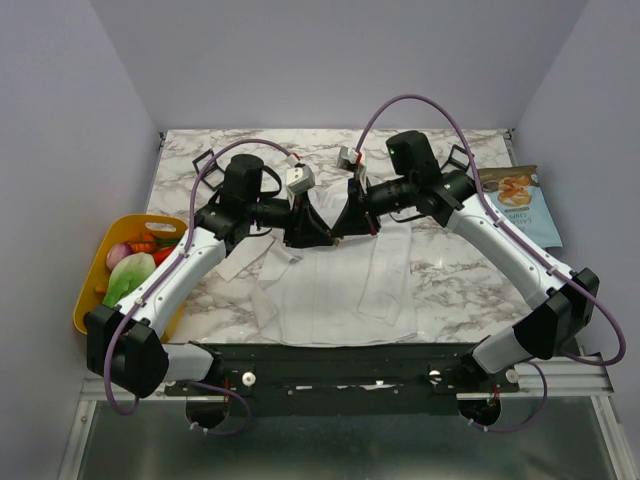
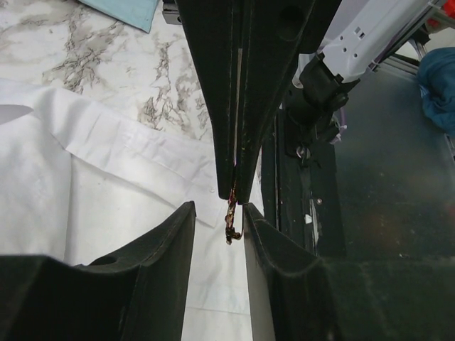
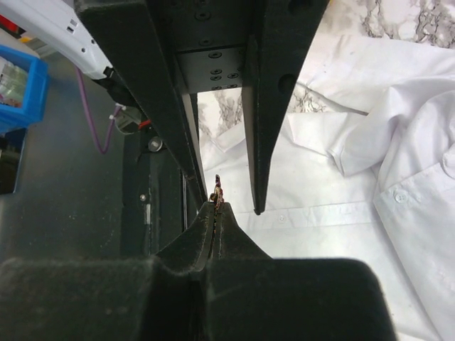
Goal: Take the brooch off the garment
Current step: Close the brooch.
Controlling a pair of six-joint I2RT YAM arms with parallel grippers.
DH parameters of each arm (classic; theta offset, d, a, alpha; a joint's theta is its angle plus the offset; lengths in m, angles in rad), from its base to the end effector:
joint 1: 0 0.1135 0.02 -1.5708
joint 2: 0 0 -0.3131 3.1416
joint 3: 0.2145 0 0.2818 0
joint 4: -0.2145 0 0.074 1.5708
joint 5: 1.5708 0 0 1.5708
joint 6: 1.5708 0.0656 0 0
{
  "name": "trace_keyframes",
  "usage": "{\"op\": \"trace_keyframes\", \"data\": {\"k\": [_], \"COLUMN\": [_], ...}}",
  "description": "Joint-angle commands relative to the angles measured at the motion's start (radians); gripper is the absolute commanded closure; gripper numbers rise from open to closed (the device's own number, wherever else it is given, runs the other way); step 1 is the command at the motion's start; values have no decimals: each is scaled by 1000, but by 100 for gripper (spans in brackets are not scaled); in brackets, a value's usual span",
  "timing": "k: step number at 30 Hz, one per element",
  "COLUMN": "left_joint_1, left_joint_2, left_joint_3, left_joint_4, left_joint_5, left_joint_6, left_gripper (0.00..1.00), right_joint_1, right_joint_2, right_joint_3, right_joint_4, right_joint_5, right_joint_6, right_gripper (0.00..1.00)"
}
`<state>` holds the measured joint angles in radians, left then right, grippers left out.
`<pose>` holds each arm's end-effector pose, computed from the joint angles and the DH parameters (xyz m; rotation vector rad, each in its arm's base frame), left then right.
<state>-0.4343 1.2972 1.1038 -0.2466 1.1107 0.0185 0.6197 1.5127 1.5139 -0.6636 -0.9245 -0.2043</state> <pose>0.2569 -0.1840 0.3770 1.1283 1.6440 -1.3694 0.2680 0.2555 0.4166 -1.3298 1.7470 1.2548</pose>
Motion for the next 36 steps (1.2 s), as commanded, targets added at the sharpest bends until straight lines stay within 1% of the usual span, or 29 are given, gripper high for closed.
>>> {"op": "trace_keyframes", "data": {"k": [1,7,11,14,27,31,34,35,36], "left_joint_1": [6,12,25,32,62,62,62,62,62], "left_joint_2": [19,13,14,14,20,28,31,33,34], "left_joint_3": [18,7,4,-4,-19,-21,-21,-19,-18], "left_joint_4": [46,56,75,98,136,139,136,135,135], "left_joint_5": [-106,-124,-112,-97,-37,-6,12,18,23], "left_joint_6": [8,0,-14,-55,-100,-100,-98,-97,-97], "left_gripper": [62,65,67,68,66,62,55,50,47], "right_joint_1": [9,9,9,9,0,-3,-6,-6,-6], "right_joint_2": [-8,-11,-14,-16,-28,-29,-28,-28,-28], "right_joint_3": [3,-4,-4,-3,-20,-21,-21,-23,-21], "right_joint_4": [-13,-13,-13,-14,-5,-2,-1,-1,2], "right_joint_5": [-51,-43,-43,-40,-37,-33,-31,-31,-31], "right_joint_6": [6,0,-1,0,-1,-1,0,0,2], "right_gripper": [100,100,99,100,99,100,100,100,100]}}
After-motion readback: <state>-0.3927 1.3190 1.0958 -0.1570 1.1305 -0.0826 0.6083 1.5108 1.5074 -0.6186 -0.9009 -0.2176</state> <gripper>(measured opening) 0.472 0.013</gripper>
